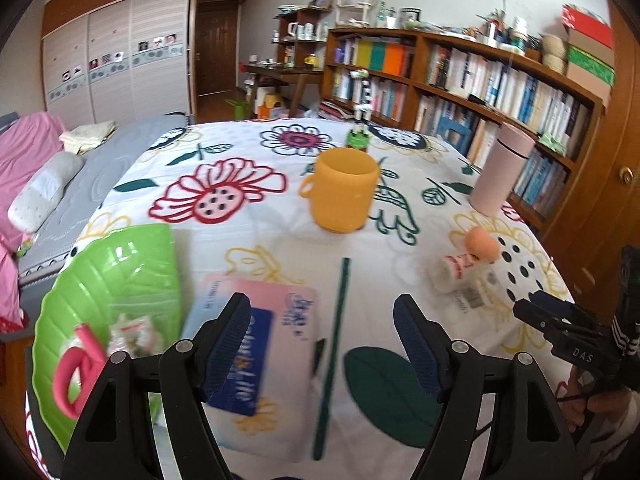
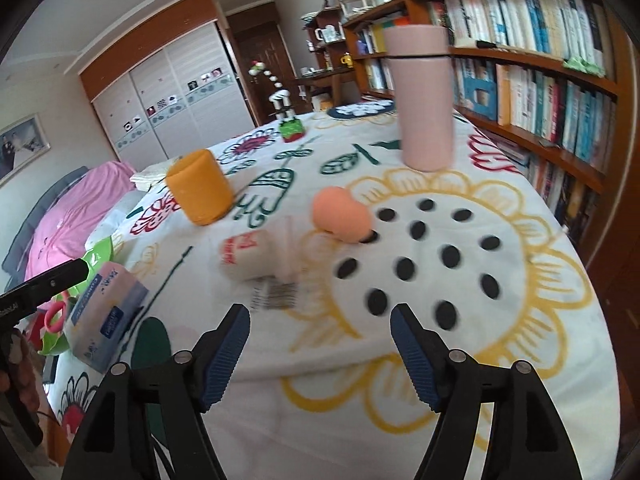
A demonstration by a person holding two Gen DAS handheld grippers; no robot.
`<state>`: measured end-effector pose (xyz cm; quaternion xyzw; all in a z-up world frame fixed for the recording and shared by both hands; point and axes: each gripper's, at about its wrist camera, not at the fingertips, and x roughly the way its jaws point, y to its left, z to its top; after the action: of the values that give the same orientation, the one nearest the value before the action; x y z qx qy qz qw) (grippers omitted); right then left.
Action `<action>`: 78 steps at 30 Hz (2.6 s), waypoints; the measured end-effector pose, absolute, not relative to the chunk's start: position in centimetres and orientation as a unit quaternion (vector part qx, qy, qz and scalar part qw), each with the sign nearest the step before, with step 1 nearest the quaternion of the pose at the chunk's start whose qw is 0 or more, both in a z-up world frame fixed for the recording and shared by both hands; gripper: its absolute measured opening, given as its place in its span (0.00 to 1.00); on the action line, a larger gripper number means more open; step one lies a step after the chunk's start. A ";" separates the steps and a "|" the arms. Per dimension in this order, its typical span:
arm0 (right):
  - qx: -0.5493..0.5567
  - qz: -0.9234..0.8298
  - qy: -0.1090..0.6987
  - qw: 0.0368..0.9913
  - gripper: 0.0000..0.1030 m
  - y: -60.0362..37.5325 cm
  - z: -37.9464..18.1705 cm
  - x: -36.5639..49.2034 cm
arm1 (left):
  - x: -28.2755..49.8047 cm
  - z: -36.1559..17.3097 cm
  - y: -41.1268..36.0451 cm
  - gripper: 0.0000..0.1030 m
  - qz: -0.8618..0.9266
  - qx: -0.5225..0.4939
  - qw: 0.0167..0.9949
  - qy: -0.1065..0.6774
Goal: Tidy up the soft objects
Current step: 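Move both grippers back over the table toward the white strip and roll, then grasp the white foam strip with the right gripper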
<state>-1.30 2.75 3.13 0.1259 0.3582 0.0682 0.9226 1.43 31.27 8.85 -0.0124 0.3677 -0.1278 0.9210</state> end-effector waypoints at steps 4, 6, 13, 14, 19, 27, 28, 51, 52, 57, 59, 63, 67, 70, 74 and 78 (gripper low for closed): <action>0.127 0.071 0.366 0.919 0.74 1.8 2.6 -1.7 | 1.6 8.7 29.4 0.73 -0.139 -0.001 0.917 0.373; 0.123 0.072 0.365 0.920 0.76 1.6 2.5 -1.9 | 1.6 8.7 28.7 0.73 -0.145 0.001 0.916 0.374; 0.112 0.083 0.373 0.917 0.80 1.5 2.0 -1.1 | 1.6 8.6 27.0 0.73 -0.156 0.017 0.912 0.378; 0.114 0.088 0.373 0.917 0.80 1.6 2.1 -1.1 | 1.6 8.6 26.9 0.73 -0.156 0.018 0.912 0.378; 0.109 0.102 0.370 0.917 0.83 2.3 2.3 -1.2 | 1.5 8.5 26.7 0.73 -0.154 0.014 0.912 0.380; 0.099 0.108 0.370 0.917 0.83 2.3 1.9 -0.2 | 1.5 8.4 26.7 0.73 -0.157 0.014 0.911 0.382; 0.099 0.110 0.375 0.915 0.83 2.3 1.8 0.1 | 1.5 8.3 26.6 0.73 -0.157 0.013 0.910 0.382; 0.025 0.258 0.393 0.882 0.64 5.0 3.3 -3.3 | 1.6 8.2 26.7 0.73 -0.159 0.011 0.910 0.382; 0.027 0.261 0.395 0.880 0.57 5.3 3.1 -2.9 | 1.6 8.2 26.8 0.73 -0.158 0.010 0.910 0.383; -0.009 0.267 0.403 0.875 0.42 7.3 1.9 -1.6 | 1.5 8.3 26.8 0.73 -0.156 0.012 0.912 0.380; -0.036 0.265 0.406 0.874 0.39 8.2 1.4 -1.4 | 1.5 8.3 26.8 0.73 -0.155 0.013 0.912 0.379; -0.077 0.260 0.396 0.877 0.25 8.8 1.3 -1.9 | 1.6 8.2 26.7 0.73 -0.153 0.015 0.912 0.381; -0.062 0.263 0.402 0.875 0.13 8.0 1.5 -2.0 | 2.1 8.0 26.2 0.73 -0.156 0.018 0.910 0.384; -0.028 0.277 0.406 0.871 0.11 7.2 1.7 -2.5 | 2.4 7.9 25.5 0.73 -0.164 0.023 0.907 0.388; 0.041 0.287 0.403 0.868 0.10 5.0 2.3 -3.1 | 3.0 7.6 24.0 0.73 -0.175 0.034 0.902 0.394; 0.073 0.279 0.393 0.873 0.10 3.3 2.7 -3.6 | 3.7 7.2 22.4 0.73 -0.194 0.039 0.895 0.399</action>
<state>-3.65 3.28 2.72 0.0728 0.3934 0.2795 0.8729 3.67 22.37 7.19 0.0385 0.3993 -0.1944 0.8952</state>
